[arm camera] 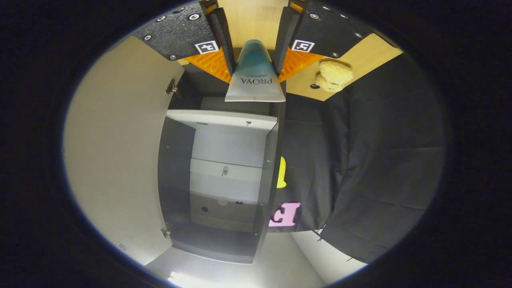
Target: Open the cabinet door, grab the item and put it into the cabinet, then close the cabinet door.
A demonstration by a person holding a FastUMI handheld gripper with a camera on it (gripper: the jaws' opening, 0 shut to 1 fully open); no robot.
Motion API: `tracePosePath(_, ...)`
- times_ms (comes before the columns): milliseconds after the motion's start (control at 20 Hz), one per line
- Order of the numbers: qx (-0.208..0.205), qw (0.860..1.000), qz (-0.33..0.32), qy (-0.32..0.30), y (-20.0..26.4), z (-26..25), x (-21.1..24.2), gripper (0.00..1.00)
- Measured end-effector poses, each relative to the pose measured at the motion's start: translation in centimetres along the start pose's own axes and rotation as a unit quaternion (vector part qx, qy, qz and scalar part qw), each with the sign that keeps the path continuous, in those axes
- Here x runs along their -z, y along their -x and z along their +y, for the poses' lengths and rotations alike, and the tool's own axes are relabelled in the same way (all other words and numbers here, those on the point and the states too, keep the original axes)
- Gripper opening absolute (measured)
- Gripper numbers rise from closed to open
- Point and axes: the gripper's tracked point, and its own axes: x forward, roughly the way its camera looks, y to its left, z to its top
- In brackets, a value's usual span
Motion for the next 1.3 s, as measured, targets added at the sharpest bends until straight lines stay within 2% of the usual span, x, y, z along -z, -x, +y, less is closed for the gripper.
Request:
tracePosePath(350, 0.007, 0.999, -0.046, 0.013, -6.2, -4.5, -9.7, 0.51)
tracePosePath(700, 0.010, 0.998, -0.061, -0.013, -14.8, -7.8, -16.1, 0.51)
tracePosePath(850, 0.000, 0.998, -0.043, -0.051, -19.2, -8.7, -16.3, 0.51)
tracePosePath(1050, 0.003, 0.999, -0.029, -0.036, -25.2, -10.0, -15.6, 0.51)
tracePosePath(1300, 0.015, 0.999, -0.016, -0.046, -30.4, -11.3, -13.4, 0.51)
